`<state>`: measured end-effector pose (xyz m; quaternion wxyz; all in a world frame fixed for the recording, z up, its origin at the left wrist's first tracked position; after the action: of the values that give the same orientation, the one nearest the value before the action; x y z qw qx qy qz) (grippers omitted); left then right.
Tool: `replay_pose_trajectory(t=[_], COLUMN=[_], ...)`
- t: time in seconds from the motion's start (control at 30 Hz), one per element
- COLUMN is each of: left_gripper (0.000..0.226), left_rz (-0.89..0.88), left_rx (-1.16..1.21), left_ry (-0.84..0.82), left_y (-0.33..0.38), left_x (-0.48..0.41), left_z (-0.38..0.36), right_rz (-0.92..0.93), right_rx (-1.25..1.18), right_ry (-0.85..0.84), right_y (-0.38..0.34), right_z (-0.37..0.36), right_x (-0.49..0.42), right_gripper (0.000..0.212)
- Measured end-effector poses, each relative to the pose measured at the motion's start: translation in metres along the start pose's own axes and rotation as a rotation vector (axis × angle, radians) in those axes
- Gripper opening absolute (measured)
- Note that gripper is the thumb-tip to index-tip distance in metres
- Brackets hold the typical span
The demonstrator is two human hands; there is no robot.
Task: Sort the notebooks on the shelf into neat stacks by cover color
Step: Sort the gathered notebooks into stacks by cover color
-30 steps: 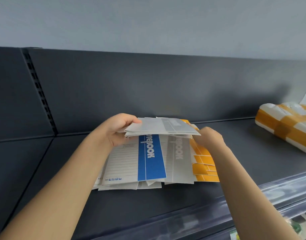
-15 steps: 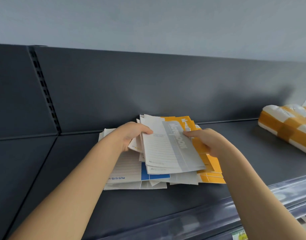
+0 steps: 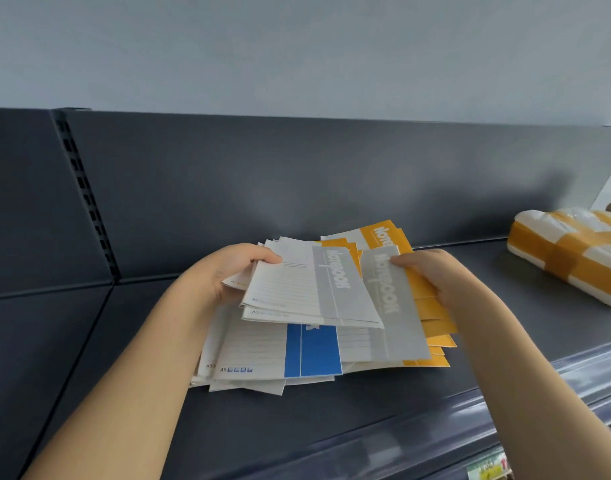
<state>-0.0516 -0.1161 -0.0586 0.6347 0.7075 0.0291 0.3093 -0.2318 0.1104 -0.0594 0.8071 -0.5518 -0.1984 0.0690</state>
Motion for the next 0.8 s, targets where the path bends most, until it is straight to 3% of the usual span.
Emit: replay_pose_trajectory(t=[0.2,0.37,0.57,0.8], left_gripper=[0.016,0.019,0.024,0.023], left_rz=[-0.016,-0.038,-0.199,-0.172], left_rx=[-0.033,0.011,0.079,0.173], left_ry=[-0.022,-0.028,-0.049,-0.063], left_y=[-0.002,-0.001,0.003,-0.003], left_x=[-0.004,-0.003,0.003,0.003], left_z=[-0.007,-0.003,-0.019,-0.050], right_rz=[0.036,0.141,-0.056,-0.037], right_rx=[0.113,0.032,-0.136,-0.319], right_ry=[-0.118,0.002,-0.071,-0.163], right_y=[0.007,-0.019,-0.021,-0.030], right_z=[0.008,0.039,0.053,0.052], right_x=[0.005,0.005,0.007,0.016], right_gripper=[0.031,0.030,0.047,0.030])
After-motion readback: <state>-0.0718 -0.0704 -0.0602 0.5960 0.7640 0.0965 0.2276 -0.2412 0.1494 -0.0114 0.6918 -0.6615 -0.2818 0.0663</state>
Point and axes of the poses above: each hand's wrist, its own x-axis away from the middle knuckle, its own z-axis out of the back of the hand, y = z × x, the point moved 3 cm from there along -x, towards the middle knuckle, and after that the axes turned 3 degrees about y, right-handed, at the moved point
